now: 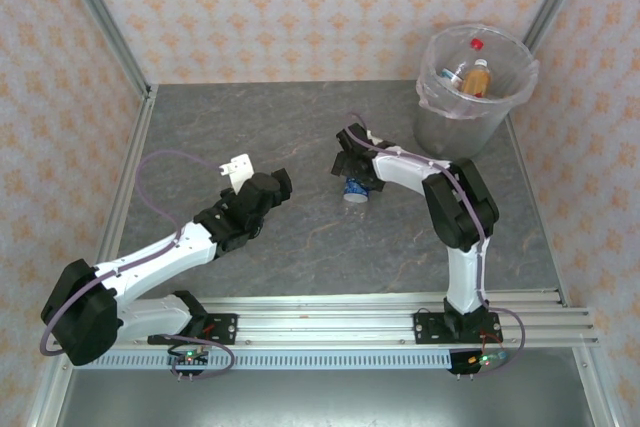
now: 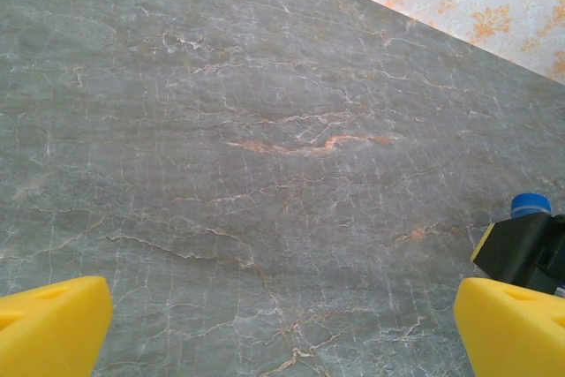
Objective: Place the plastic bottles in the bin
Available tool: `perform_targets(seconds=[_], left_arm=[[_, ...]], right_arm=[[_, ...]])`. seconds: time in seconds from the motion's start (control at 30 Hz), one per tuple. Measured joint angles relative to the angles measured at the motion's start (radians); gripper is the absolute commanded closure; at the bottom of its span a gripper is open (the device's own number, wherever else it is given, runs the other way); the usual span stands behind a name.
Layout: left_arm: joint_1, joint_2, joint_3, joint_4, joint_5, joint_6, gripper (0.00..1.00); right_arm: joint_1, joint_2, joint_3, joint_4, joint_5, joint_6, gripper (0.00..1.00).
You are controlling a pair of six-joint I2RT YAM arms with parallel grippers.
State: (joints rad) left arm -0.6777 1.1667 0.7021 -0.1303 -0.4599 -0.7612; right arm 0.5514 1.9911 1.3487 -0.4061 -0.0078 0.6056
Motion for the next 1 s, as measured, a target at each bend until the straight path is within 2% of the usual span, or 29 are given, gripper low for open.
perform_targets(seconds=[0.17,0.3,0.43,0.6,0.77,1.0], left_arm=[[0.000,0.000,0.000,0.000,-0.001,0.000,0.00],[0.000,0.000,0.000,0.000,0.000,0.001,0.00],[0.000,0.000,0.000,0.000,0.003,0.004,0.00],[0.000,0.008,0.000,0.016,0.037,0.031,0.00],[0.000,0.039,0.002,0.029,0.070,0.050,0.00],[0.000,0.071,0.016,0.031,0.091,0.057,0.00]], right_arm=[[0.000,0.010,0.000,-0.013,-0.013,-0.011,0.18],[0.000,0.015,0.003,-0.021,-0.016,-0.032,0.18],[-0.001,0.016,0.006,-0.028,-0.016,-0.034,0.22],[-0.002,0.016,0.006,-0.035,-0.007,-0.036,0.29],[-0.002,0.009,-0.006,-0.026,-0.002,-0.045,0.40],[0.000,-0.050,-0.089,0.024,-0.018,-0.046,0.46]])
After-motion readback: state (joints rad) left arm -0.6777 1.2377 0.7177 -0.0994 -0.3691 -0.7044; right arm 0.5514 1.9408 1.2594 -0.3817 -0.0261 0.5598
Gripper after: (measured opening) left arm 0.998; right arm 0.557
